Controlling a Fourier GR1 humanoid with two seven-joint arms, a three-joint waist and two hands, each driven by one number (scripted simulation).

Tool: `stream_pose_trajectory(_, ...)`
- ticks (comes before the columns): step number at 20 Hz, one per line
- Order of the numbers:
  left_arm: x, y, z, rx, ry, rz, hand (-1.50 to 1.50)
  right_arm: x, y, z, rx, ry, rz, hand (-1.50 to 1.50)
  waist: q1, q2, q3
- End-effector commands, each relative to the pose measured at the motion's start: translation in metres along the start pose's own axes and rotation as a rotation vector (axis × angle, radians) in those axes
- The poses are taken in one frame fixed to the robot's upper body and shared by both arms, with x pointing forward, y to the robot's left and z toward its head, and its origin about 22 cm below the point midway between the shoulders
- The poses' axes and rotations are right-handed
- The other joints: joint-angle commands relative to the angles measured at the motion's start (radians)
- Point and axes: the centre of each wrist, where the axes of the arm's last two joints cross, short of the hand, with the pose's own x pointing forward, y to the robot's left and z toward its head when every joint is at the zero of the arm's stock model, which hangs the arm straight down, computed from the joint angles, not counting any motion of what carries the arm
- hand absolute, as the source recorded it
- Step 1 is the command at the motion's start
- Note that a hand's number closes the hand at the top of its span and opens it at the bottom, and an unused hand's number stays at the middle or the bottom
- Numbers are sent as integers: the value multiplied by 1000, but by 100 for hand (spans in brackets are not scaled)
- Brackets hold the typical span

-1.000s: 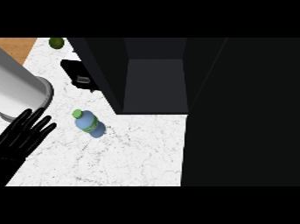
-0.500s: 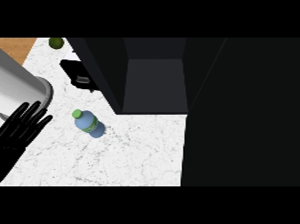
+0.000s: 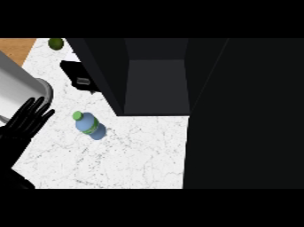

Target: Pick up the bottled water, place it into the cabinet and close the cabinet

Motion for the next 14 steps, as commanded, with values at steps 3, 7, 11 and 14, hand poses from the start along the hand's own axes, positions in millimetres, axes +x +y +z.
stream_pose_trajectory(3, -23, 11, -24, -11, 37, -40, -150, -1, 26, 3, 8, 4, -19, -150, -4, 0, 0)
stream_pose_trajectory(7, -28, 20, -56, -2, 73, -57, -150, -4, 20, -2, 31, -3, -8, -150, -9, 3, -1)
stream_pose_trajectory(11, -54, 43, -22, 21, 83, -42, -150, -7, 2, 17, 15, -13, -16, -150, -6, 1, 0)
stream_pose_trajectory(14, -80, 23, -47, 33, 137, -20, -150, 9, 5, 4, 36, -5, -12, -150, -6, 3, -1)
